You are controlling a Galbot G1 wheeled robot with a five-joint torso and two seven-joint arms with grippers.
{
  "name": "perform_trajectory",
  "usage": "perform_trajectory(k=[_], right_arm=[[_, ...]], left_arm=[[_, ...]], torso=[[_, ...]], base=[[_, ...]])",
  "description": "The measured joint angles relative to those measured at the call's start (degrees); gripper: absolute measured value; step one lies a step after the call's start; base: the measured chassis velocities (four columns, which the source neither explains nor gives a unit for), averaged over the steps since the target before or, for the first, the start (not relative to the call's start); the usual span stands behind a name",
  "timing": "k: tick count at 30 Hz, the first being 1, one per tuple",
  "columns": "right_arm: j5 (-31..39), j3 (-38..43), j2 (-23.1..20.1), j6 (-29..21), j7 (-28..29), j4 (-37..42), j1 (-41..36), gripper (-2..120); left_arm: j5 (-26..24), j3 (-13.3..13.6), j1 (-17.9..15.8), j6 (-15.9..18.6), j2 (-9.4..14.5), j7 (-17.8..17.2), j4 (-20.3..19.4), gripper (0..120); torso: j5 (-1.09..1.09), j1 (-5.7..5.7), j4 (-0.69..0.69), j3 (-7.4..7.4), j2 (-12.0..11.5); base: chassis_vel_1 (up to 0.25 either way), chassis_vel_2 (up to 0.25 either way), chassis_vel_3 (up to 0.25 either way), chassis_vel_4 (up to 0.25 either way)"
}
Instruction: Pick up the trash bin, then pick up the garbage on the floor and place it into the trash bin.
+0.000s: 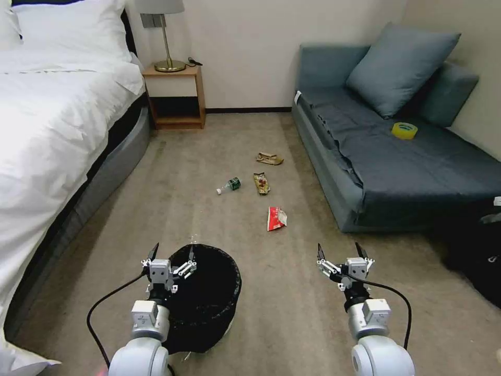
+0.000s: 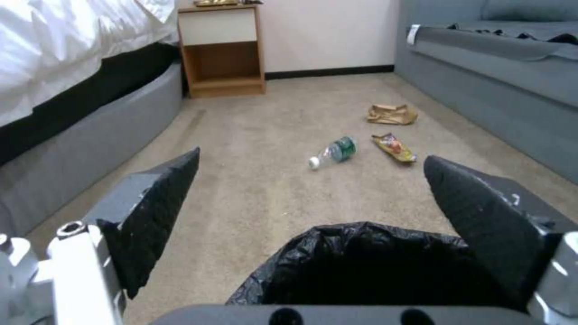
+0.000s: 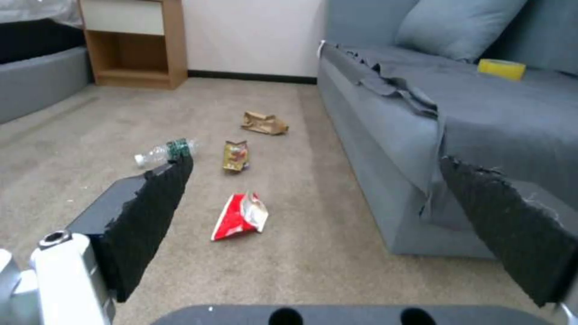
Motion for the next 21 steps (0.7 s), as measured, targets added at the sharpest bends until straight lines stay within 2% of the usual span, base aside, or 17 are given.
perform_trajectory(k=[3,5,6,7,8,9,10,12,14,16,21], right_arm=[[-0.01,0.00,0.03,-0.18,0.12,0.23,-0.01,100],[-0.09,0.10,0.38,-1.52,1.08,1.82,-0.20,100],[-0.24,0.35,0.98,-3.79,2.76,4.66,-0.54,100],[-0.24,0.35,0.98,-3.79,2.76,4.66,-0.54,100],[-0.42,0.59,1.56,-5.84,4.27,7.11,-0.88,100],[-0.48,0.67,1.81,-6.73,4.92,8.17,-1.04,100],[-0.69,1.00,2.57,-9.54,7.01,11.60,-1.47,100],[-0.74,1.08,2.75,-10.26,7.55,12.45,-1.58,100],[-1.07,1.54,3.95,-14.51,10.69,17.61,-2.29,100],[0.29,2.28,3.52,-16.33,12.29,20.84,-3.41,100],[1.24,2.44,3.08,-16.85,12.76,21.78,-3.91,100]], left_arm=[[-0.05,-0.09,0.00,0.24,-0.06,0.01,-0.14,100],[-0.33,-0.61,-0.06,1.84,-0.38,0.11,-1.41,100],[-0.84,-1.61,-0.30,4.58,-0.98,0.19,-3.78,100],[-0.84,-1.61,-0.30,4.58,-0.98,0.19,-3.78,100],[-1.28,-2.41,-0.46,7.04,-1.52,0.37,-5.72,100],[-1.48,-2.76,-0.54,8.10,-1.77,0.47,-6.58,100],[-2.11,-4.02,-0.82,11.74,-2.53,0.72,-9.56,100],[-2.27,-4.32,-0.89,12.59,-2.71,0.78,-10.26,100],[-3.13,-5.99,-1.27,17.44,-3.79,1.12,-14.24,100],[-3.40,-6.50,-1.38,19.12,-4.12,1.26,-15.46,100],[-3.47,-6.54,-1.40,19.36,-4.17,1.32,-15.67,100]], torso=[[0.00,0.00,0.00,0.00,0.00],[0.00,0.00,0.01,0.00,0.00],[0.00,0.00,0.01,0.00,0.00],[0.00,0.00,0.01,0.00,0.00],[0.00,0.00,0.01,0.00,0.00],[0.00,0.00,0.00,0.00,0.00],[0.00,0.00,0.01,0.00,0.00],[0.00,0.00,0.01,0.00,0.00],[0.00,0.00,0.00,0.00,0.00],[-0.03,0.00,0.00,-0.01,0.00],[0.00,0.00,0.00,-0.01,0.00]], base=[[0.000,0.000,0.000,0.000],[0.000,0.000,0.000,0.000],[0.000,0.000,0.000,0.000],[0.000,0.000,0.000,0.000],[0.000,0.000,0.000,0.000],[0.000,0.000,0.000,0.000],[0.000,0.000,0.000,0.000],[0.000,0.000,0.000,0.000],[0.000,0.000,0.000,0.000],[0.000,0.000,0.000,0.000],[0.000,0.000,0.000,0.000]])
